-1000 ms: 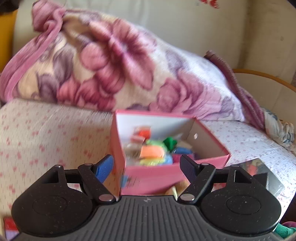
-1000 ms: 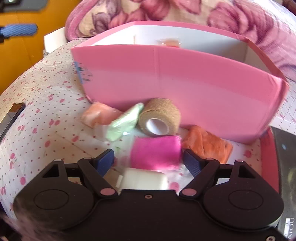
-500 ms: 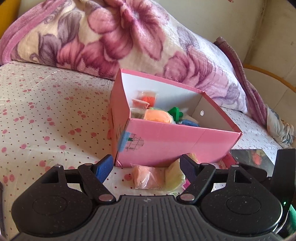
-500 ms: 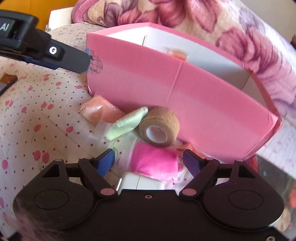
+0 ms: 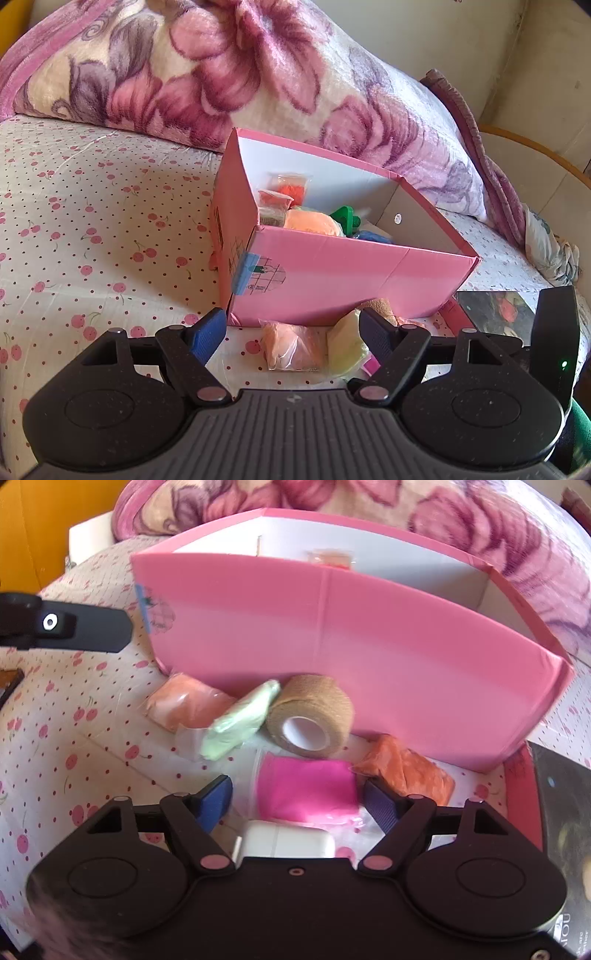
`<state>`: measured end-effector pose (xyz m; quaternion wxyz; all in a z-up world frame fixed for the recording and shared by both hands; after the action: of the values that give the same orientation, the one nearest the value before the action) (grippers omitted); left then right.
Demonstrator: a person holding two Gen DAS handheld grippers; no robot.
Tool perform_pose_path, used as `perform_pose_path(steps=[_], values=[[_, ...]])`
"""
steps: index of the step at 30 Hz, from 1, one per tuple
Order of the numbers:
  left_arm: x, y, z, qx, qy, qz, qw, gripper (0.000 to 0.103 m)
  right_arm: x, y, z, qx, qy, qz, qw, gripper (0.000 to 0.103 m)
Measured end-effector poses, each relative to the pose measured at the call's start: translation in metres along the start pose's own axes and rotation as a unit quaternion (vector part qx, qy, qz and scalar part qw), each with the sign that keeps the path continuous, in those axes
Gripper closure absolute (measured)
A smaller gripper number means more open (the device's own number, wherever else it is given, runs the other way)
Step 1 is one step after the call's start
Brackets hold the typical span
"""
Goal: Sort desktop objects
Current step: 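Grasp the magenta clay packet with the right tool and lift it, then carry the magenta packet into the shoebox and release while the left tool approaches the white charger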
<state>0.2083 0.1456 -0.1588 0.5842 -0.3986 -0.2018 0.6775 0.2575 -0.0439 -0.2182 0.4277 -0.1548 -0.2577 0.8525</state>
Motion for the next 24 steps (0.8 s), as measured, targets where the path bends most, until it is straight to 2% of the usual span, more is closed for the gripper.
perform_pose_path(steps=[3,4,5,7,11,14,16,18,19,21,24], values=[[0.0,0.002,0.0,0.003,0.001,-0.003,1.0,0.025,0.001,0.0,0.0,-0.001,0.0,0.01,1.0,0.027],[0.0,0.002,-0.001,0.004,0.002,-0.003,1.0,0.025,0.001,0.0,0.0,0.0,-0.002,0.011,1.0,0.031],[-0.001,0.002,-0.001,0.006,0.003,-0.004,1.0,0.025,0.0,0.0,0.001,0.0,-0.006,0.012,1.0,0.038],[-0.002,0.002,-0.001,0.007,0.008,-0.008,0.9999,0.025,0.0,0.0,0.002,0.0,-0.014,0.014,1.0,0.043],[-0.004,0.004,-0.001,0.009,0.009,-0.012,0.9998,0.025,-0.01,-0.003,0.008,-0.006,-0.03,-0.003,1.0,0.046],[-0.004,0.005,0.001,0.013,0.011,-0.015,0.9998,0.025,-0.02,-0.008,0.021,-0.029,-0.054,-0.032,0.998,0.046],[-0.005,0.006,0.002,0.018,0.017,-0.019,0.9995,0.025,-0.033,-0.008,0.024,-0.041,-0.093,-0.078,0.992,0.046],[-0.008,0.008,0.003,0.023,0.03,-0.027,0.9989,0.025,-0.047,-0.008,0.028,-0.056,-0.137,-0.138,0.979,0.046],[-0.01,0.009,0.002,0.026,0.036,-0.03,0.9986,0.025,-0.049,-0.01,0.03,-0.065,-0.146,-0.158,0.975,0.046],[-0.018,0.015,-0.001,0.034,0.055,-0.043,0.997,0.025,-0.06,-0.012,0.043,-0.086,-0.143,-0.186,0.968,0.046],[-0.041,0.025,-0.007,0.041,0.082,-0.095,0.9913,0.025,-0.076,-0.014,0.06,-0.113,-0.14,-0.214,0.96,0.046]])
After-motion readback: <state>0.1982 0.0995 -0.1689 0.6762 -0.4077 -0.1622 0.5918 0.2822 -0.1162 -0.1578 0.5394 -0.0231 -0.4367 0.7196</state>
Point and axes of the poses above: each gripper's, at about its wrist camera, not at the fingertips, and z roughly against the way its jaws point, x to its left, y to its underside, the point moved 4 cm from there along -z, roughly the way its jaws point
